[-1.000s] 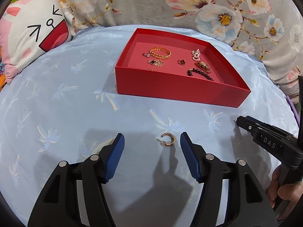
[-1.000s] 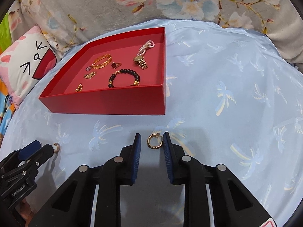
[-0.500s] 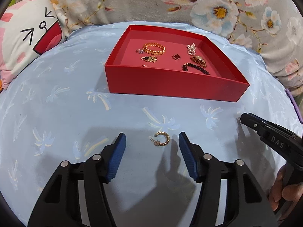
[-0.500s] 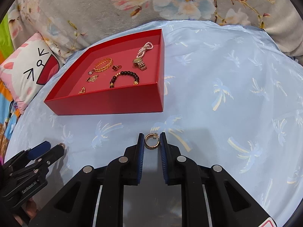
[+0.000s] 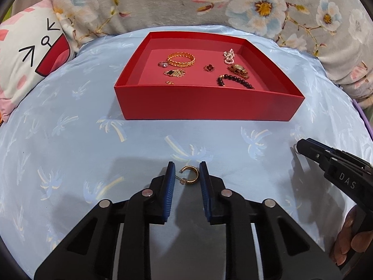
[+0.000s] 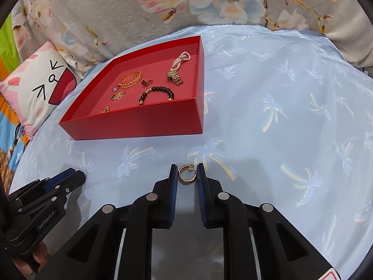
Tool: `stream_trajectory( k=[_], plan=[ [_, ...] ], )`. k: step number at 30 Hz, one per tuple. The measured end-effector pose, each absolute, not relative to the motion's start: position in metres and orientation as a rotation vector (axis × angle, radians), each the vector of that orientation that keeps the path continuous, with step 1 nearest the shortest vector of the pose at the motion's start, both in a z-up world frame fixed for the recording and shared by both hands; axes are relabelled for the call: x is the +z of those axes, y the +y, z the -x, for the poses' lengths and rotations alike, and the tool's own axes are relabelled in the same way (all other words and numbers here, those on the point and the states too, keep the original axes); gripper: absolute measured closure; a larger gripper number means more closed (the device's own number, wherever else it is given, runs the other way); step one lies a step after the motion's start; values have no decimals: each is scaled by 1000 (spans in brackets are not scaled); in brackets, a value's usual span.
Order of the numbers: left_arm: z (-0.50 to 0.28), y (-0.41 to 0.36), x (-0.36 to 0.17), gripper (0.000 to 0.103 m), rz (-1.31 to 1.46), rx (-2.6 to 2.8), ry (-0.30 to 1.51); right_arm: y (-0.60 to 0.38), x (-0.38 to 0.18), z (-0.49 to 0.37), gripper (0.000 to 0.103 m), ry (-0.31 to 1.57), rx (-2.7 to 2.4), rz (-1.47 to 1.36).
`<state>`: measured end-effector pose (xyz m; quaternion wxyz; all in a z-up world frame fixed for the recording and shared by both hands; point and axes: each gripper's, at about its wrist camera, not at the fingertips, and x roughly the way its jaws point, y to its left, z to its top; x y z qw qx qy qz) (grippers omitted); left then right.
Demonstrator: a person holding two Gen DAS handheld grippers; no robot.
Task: Organize jewelry
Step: 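Grasp the rose-gold hoop earring with the left tool while the right tool holds its hoop, then carry both hoop earrings into the red box and open both tools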
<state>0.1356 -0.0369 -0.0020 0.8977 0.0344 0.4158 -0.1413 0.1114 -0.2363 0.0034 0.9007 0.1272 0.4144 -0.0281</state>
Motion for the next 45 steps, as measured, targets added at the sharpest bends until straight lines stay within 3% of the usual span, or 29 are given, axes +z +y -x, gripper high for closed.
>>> stream_trajectory(
  k=[11,22,27,45],
  plan=[
    [-127,-31,5,83,-14,-327,869,-232,17,-98,87,824,-19,-259],
    [-163,-26,87,83,11,-369,719,-226,92,-132,87,705,66,-210],
    [-205,-40,107,83,-4,-365,680,-217,102,-176,87,715,103,-222],
    [-296,-46,34,83,33,-337,897,-157,32,-276,87,907,160,-162]
  ],
)
